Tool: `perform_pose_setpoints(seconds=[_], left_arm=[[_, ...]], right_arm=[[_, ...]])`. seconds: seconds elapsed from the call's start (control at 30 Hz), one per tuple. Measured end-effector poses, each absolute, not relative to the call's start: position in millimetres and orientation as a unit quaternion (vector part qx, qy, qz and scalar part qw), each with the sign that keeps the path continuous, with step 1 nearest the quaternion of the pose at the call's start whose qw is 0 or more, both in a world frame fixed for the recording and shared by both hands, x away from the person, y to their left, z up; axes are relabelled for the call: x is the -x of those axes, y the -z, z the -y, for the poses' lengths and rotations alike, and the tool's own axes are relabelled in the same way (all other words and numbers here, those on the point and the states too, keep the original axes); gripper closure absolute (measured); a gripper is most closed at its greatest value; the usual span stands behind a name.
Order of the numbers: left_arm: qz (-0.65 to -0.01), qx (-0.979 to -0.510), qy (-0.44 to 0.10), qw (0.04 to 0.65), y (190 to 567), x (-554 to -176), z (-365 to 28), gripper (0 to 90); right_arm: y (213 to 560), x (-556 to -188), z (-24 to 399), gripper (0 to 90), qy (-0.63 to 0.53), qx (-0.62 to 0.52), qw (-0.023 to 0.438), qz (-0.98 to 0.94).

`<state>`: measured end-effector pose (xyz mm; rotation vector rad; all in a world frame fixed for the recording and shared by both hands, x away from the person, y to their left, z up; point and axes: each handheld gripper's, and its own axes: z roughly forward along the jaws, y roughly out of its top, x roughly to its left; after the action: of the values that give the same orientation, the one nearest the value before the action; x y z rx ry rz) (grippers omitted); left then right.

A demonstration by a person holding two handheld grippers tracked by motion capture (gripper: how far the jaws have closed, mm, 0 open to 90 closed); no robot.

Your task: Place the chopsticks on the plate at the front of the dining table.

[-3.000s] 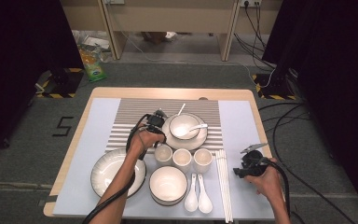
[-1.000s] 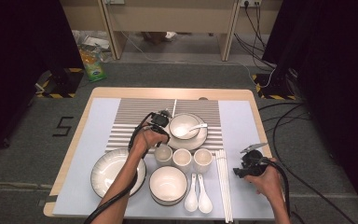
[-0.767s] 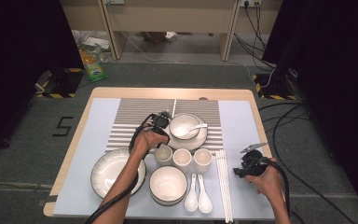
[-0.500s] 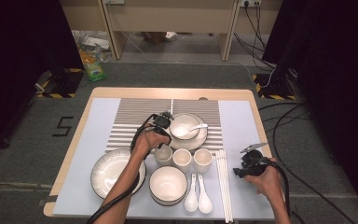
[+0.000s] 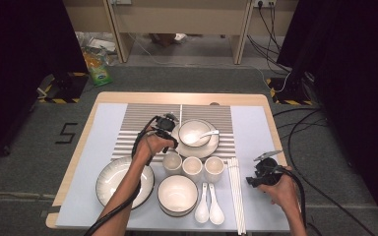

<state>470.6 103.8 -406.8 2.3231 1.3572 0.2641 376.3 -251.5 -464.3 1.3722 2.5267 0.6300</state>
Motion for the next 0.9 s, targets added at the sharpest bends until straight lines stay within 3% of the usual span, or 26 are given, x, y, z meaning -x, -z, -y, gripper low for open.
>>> perform_pose_setpoints(seconds=[0.2, 0.67, 0.9], left_arm=[[-0.496, -0.83, -0.101, 0.233, 399.6, -469.2, -117.6, 47.9], [-0.512, -0.822, -0.098, 0.23, 392.5, -462.3, -132.4, 29.3], [-0.507, -0.821, -0.09, 0.245, 386.3, -456.2, -138.8, 26.5]], right_arm=[[462.8, -377.5, 254.5, 52.2, -0.225, -0.474, 0.085, -0.847], [449.9, -372.2, 240.0, 51.4, -0.246, -0.467, 0.081, -0.845], [454.8, -372.0, 229.1, 51.4, -0.226, -0.459, 0.079, -0.855]])
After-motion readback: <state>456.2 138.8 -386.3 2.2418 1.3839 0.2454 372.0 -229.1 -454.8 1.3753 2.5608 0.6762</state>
